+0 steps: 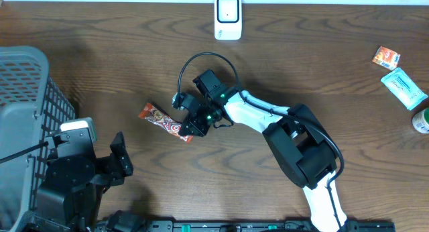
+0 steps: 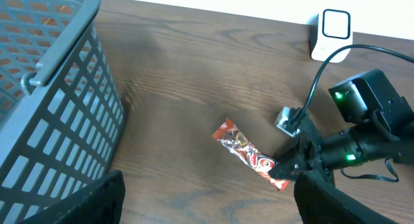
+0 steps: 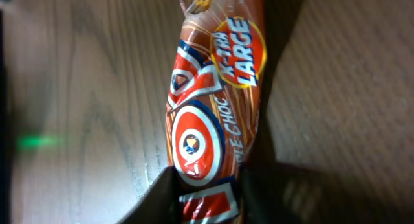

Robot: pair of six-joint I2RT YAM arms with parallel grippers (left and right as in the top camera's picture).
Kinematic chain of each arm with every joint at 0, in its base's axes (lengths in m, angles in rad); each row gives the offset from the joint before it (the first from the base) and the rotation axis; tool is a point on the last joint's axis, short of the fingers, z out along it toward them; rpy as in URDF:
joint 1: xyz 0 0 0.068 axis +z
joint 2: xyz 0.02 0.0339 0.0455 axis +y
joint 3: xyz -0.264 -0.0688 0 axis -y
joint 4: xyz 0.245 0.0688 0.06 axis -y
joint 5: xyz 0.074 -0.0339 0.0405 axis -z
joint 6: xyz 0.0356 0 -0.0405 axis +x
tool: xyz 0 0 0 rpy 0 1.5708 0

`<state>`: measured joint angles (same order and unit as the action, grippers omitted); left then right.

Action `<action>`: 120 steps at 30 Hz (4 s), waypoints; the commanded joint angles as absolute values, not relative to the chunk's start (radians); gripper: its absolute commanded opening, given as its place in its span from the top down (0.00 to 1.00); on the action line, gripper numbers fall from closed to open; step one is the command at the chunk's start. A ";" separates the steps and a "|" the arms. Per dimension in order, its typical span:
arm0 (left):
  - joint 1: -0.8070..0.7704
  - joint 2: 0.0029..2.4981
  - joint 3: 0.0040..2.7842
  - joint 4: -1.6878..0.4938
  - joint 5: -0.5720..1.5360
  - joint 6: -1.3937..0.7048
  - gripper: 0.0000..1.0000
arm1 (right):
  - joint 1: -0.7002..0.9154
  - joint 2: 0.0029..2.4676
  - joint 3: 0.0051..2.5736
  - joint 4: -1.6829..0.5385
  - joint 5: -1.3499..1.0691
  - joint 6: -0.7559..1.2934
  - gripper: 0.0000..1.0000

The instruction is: Scan the item barcode

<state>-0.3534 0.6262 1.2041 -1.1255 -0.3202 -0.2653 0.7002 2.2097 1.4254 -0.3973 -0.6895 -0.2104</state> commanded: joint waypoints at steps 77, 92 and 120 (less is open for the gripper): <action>-0.349 0.625 1.204 -1.126 -0.331 -0.274 0.16 | 1.289 2.214 1.459 -0.912 0.623 0.149 0.36; -0.349 0.625 1.204 -1.126 -0.331 -0.274 0.16 | 0.922 2.152 1.573 -0.962 0.066 0.099 0.24; -0.349 0.625 1.204 -1.126 -0.331 -0.274 0.16 | 0.725 1.995 1.449 -0.942 -0.163 0.305 0.99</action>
